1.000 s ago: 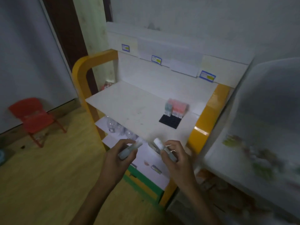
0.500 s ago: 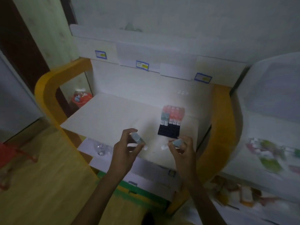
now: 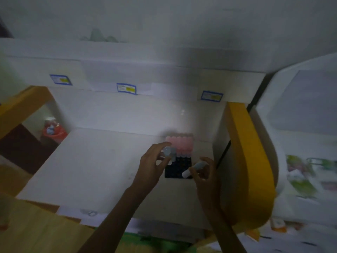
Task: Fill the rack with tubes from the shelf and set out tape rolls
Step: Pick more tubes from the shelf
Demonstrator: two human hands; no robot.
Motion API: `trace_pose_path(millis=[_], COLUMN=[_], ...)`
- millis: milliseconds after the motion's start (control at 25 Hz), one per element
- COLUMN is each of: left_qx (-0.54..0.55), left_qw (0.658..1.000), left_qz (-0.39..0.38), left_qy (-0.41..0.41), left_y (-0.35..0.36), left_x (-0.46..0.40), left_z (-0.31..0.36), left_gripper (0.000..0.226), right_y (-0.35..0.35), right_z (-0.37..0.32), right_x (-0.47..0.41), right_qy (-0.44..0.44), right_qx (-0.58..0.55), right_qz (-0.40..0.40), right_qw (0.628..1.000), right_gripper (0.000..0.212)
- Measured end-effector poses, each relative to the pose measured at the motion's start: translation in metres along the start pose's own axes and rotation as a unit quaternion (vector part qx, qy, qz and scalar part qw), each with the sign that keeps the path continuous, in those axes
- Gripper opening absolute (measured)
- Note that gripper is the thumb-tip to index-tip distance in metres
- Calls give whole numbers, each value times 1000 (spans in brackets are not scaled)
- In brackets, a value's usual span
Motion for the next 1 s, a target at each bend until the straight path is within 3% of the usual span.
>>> trace_pose_path(millis=[200, 280, 440, 600, 760, 880, 1000], left_qx=[-106, -123, -96, -114, -133, -148, -181], left_qw=[988, 984, 954, 951, 940, 960, 938], left_qz=[-5, -34, -63, -110, -102, -95, -101], left_qy=[115, 121, 278, 266, 298, 219, 279], left_y=[23, 33, 53, 72, 67, 61, 72], left_x=[-34, -44, -38, -35, -31, -37, -30], left_z=[2, 8, 11, -37, -29, -31, -36], left_gripper=[29, 23, 13, 4, 8, 17, 28], right_y=[3, 3, -6, -4, 5, 10, 10], right_z=[6, 9, 7, 19, 18, 18, 18], right_x=[-6, -7, -3, -7, -14, -20, -25], right_qy=[-12, -9, -17, -3, -21, -21, -19], right_qx=[27, 33, 47, 29, 44, 31, 30], right_qz=[33, 43, 66, 70, 66, 59, 60], right_qw=[999, 998, 997, 997, 997, 998, 998], right_gripper=[44, 44, 43, 41, 43, 42, 42])
Point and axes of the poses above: each hand's wrist, its own x-axis away from the middle knuckle, its own y-axis out of the palm, z = x × y, the point moved 9 cm from there along -x, towards the middle knuckle, and after that the axes turned 4 degrees about z, right-handed, at the moved point
